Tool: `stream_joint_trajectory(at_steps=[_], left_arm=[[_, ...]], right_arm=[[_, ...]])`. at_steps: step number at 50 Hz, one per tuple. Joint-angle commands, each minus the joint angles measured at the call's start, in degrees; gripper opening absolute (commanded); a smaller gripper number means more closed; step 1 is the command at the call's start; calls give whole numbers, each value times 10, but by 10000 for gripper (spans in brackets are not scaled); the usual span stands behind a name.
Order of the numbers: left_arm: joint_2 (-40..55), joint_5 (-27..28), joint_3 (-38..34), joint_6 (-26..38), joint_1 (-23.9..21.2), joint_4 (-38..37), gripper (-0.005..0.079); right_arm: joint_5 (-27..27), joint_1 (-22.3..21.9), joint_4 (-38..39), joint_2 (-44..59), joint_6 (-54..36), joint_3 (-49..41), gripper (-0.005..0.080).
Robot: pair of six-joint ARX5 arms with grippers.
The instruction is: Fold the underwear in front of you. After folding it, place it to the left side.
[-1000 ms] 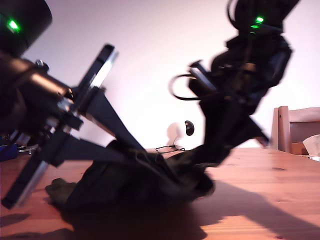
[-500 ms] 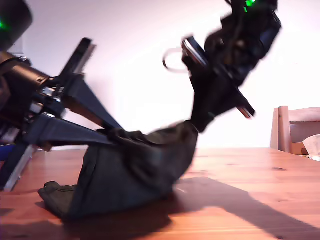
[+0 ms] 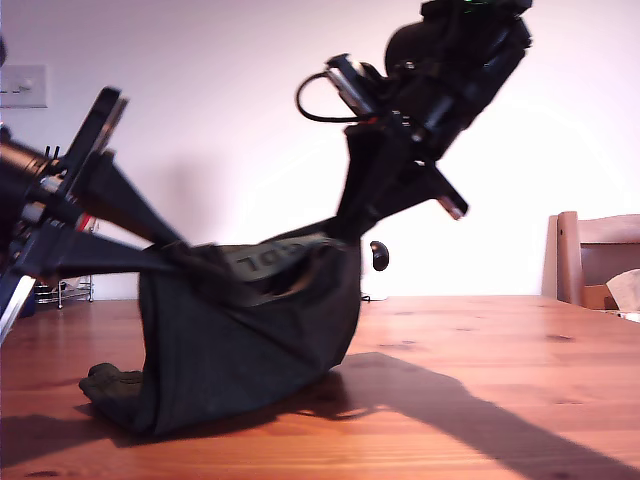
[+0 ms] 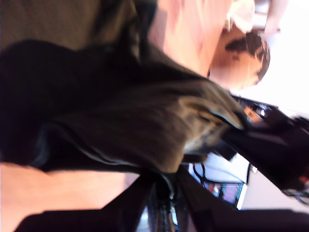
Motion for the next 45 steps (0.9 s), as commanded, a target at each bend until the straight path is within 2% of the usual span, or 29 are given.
stream_joint_trajectory(at_steps=[1, 18, 27, 37, 45], left_arm=[[24, 3, -4, 16, 7, 2, -21], [68, 10, -4, 45, 47, 25, -22], [79, 6, -4, 77, 71, 15, -21], [133, 2, -4, 100, 82, 9, -21], [170, 2, -4, 100, 87, 55, -21]], right_arm=[[1, 3, 25, 14, 20, 5, -12], [17, 19, 133, 81, 53, 6, -12], [29, 22, 140, 125, 53, 33, -11], [47, 23, 163, 140, 53, 64, -11], [52, 23, 191, 148, 63, 64, -11]])
